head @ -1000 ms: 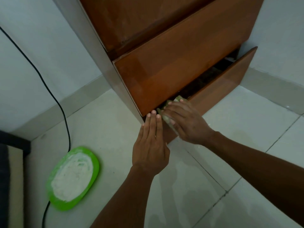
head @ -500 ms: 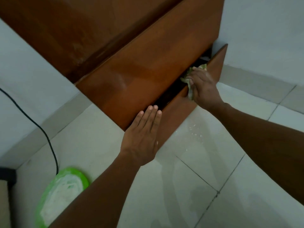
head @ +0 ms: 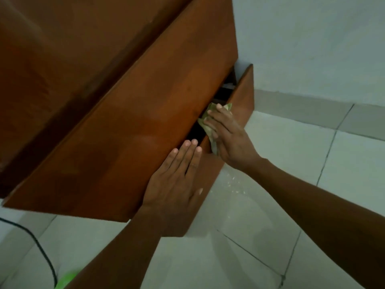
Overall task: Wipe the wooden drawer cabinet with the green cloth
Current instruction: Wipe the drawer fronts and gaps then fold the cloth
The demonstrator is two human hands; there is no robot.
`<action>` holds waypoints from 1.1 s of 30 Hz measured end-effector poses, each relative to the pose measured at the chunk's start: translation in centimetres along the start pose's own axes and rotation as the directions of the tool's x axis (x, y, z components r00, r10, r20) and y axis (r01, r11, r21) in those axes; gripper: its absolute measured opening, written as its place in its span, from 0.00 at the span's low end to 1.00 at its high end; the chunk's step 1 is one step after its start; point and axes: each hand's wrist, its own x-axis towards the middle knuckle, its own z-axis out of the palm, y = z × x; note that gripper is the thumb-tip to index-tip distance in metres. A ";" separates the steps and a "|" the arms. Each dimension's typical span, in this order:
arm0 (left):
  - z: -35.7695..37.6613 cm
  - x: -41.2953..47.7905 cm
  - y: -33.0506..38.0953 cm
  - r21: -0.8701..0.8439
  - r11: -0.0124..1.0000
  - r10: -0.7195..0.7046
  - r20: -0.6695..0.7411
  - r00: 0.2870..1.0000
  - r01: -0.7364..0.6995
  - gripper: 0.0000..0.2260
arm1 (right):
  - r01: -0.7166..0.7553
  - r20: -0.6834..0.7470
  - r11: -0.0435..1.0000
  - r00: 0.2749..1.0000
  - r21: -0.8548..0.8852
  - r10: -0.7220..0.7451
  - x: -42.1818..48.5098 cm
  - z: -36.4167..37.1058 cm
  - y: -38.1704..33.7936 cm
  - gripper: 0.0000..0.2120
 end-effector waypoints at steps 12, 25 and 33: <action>-0.2 0.4 0.9 -0.022 0.999 -0.046 0.015 0.999 0.046 0.40 | -0.237 -0.344 0.971 0.913 -0.013 0.218 6.6 0.1 12.5 0.15; -1.4 0.2 0.5 0.218 0.975 -0.049 0.027 0.998 0.042 0.37 | -0.710 -0.260 0.331 0.212 0.622 0.942 2.2 1.2 -0.9 0.12; -1.9 0.5 0.7 0.301 0.952 -0.083 0.064 0.995 0.060 0.37 | -0.788 -0.048 0.170 0.177 0.592 0.983 -3.9 3.9 -7.2 0.12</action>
